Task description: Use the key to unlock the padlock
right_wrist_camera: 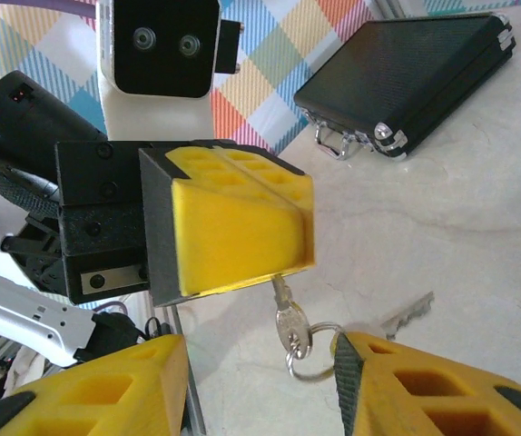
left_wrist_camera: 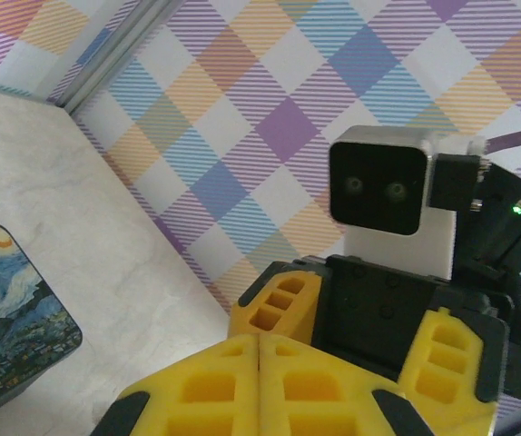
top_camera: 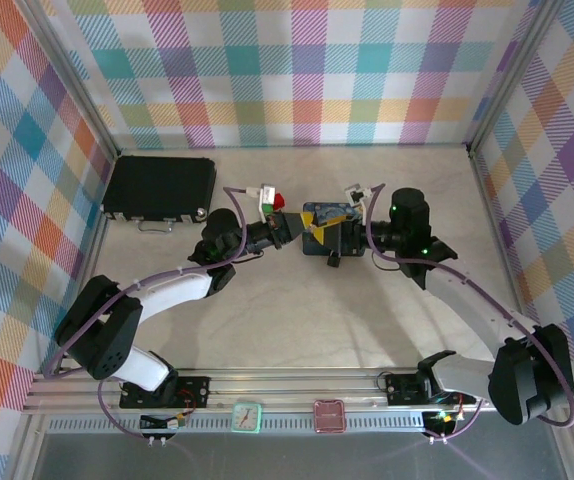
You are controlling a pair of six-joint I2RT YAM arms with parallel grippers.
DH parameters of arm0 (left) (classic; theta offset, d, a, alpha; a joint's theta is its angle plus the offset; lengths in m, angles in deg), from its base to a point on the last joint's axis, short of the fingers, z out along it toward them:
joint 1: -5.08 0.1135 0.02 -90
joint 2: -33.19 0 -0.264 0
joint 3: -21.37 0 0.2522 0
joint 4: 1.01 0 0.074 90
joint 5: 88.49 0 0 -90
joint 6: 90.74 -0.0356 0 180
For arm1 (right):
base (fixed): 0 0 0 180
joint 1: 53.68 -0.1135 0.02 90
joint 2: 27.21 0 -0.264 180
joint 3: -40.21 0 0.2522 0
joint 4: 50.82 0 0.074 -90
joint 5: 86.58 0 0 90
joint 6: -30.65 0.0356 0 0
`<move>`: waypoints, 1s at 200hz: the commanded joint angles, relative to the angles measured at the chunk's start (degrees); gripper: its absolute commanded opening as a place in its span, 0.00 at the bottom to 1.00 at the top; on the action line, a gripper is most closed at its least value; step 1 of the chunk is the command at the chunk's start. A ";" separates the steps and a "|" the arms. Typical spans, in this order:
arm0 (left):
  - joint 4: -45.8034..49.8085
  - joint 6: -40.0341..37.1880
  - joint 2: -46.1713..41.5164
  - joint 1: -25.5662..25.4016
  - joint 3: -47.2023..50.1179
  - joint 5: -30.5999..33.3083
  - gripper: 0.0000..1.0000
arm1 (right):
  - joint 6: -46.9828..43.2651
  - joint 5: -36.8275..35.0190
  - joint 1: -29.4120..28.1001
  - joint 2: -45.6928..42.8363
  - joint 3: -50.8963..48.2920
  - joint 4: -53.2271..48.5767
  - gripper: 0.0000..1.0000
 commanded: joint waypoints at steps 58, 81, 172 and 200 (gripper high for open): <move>-3.89 1.21 -3.58 -0.64 0.84 0.61 0.00 | 5.82 3.56 0.06 1.28 -2.27 12.47 0.34; -3.80 1.19 -3.77 -0.99 1.04 0.85 0.00 | 7.19 4.45 -0.02 2.27 -2.22 14.48 0.31; -5.42 1.83 -3.76 -1.08 1.62 1.53 0.00 | 8.99 4.61 -1.42 4.82 -2.66 16.27 0.26; -5.81 2.13 -3.75 -1.08 1.78 1.65 0.00 | 9.30 4.75 -1.54 5.28 -2.57 16.46 0.23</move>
